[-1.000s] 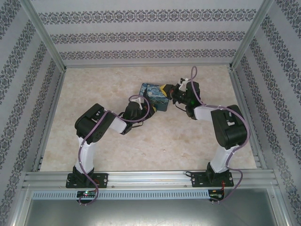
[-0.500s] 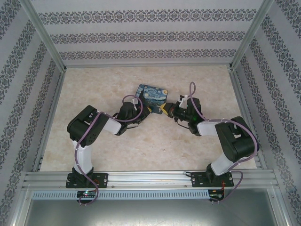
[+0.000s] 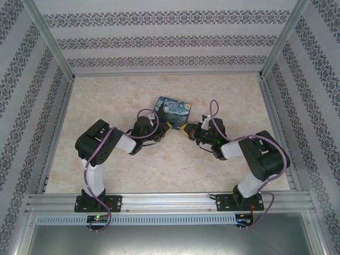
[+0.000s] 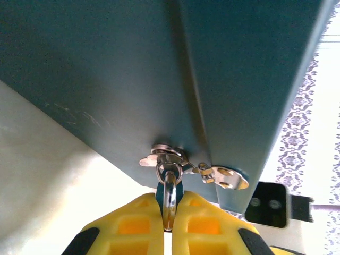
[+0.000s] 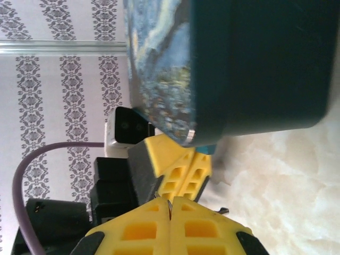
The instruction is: Unlock the padlock with the key
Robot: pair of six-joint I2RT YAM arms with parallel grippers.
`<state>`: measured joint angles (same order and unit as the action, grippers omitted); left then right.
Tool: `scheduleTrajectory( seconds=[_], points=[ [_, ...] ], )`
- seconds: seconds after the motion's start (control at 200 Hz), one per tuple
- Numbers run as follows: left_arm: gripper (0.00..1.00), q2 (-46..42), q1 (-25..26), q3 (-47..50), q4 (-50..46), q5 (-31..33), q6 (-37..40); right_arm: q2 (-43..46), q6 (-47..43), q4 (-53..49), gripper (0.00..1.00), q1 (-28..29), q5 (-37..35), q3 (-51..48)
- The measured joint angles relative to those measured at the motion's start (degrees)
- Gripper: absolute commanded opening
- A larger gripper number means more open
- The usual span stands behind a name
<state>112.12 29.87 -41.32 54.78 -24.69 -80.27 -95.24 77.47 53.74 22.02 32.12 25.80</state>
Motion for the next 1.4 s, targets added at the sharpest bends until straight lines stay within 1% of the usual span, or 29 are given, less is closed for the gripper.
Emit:
scheduleTrajectory(
  seconds=[0.2, 0.57, 0.914, 1.399],
  points=[
    [0.00, -1.2, 0.0, 0.3, 1.4, -0.4, -2.7, -3.3, 1.7, 3.3, 0.00, 0.8, -2.1, -1.3],
    [0.00, -2.1, 0.0, 0.3, 4.5, -1.6, -3.4, -6.5, 5.2, 7.8, 0.00, 1.1, -4.3, -2.0],
    [0.00, -0.6, 0.0, 0.3, 9.1, -4.3, -4.1, -6.4, 6.4, 9.0, 0.00, 1.5, -5.3, -2.0],
    [0.00, 0.5, 0.0, 0.3, 10.4, -6.4, -4.3, -2.2, 6.3, 7.6, 0.00, 1.0, -5.4, -2.5]
  ],
)
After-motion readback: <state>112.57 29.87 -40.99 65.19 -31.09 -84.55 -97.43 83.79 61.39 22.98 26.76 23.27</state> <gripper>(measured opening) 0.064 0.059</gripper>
